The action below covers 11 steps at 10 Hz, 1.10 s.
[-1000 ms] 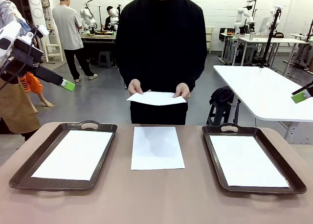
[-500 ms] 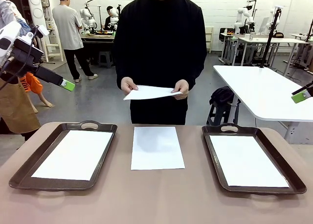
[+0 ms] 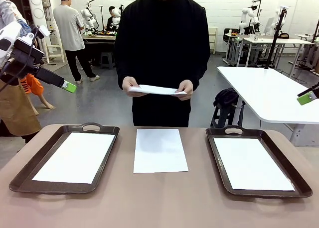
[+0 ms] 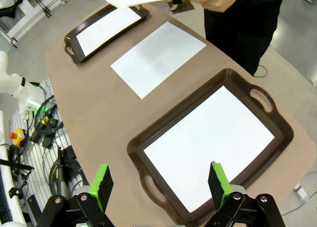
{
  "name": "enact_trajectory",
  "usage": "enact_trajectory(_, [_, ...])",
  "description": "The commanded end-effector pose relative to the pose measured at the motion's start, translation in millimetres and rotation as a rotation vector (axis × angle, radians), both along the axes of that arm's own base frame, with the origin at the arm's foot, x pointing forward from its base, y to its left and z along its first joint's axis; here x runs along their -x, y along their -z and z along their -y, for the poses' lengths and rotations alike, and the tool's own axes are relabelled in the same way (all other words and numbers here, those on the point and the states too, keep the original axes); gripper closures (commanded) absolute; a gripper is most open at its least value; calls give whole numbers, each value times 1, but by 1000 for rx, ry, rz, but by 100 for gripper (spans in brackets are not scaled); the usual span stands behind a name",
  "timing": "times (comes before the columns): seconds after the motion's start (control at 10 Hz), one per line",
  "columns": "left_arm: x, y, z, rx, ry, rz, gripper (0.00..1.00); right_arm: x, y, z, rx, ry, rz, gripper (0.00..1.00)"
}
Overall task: Sort the A4 documents.
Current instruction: Receive the A4 Paper.
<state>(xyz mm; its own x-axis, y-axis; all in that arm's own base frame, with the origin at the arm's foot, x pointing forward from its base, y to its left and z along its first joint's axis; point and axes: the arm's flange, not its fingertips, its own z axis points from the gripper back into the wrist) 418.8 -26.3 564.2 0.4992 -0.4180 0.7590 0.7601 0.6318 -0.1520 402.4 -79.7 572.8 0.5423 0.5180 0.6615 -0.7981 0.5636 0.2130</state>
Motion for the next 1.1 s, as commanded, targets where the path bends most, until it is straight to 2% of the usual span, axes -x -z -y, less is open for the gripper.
enact_trajectory(0.0, [0,0,0,1,0,1,0,0,1,0,0,2,1,0])
enact_trajectory(1.0, [0,0,0,1,0,1,0,0,1,0,0,2,1,0])
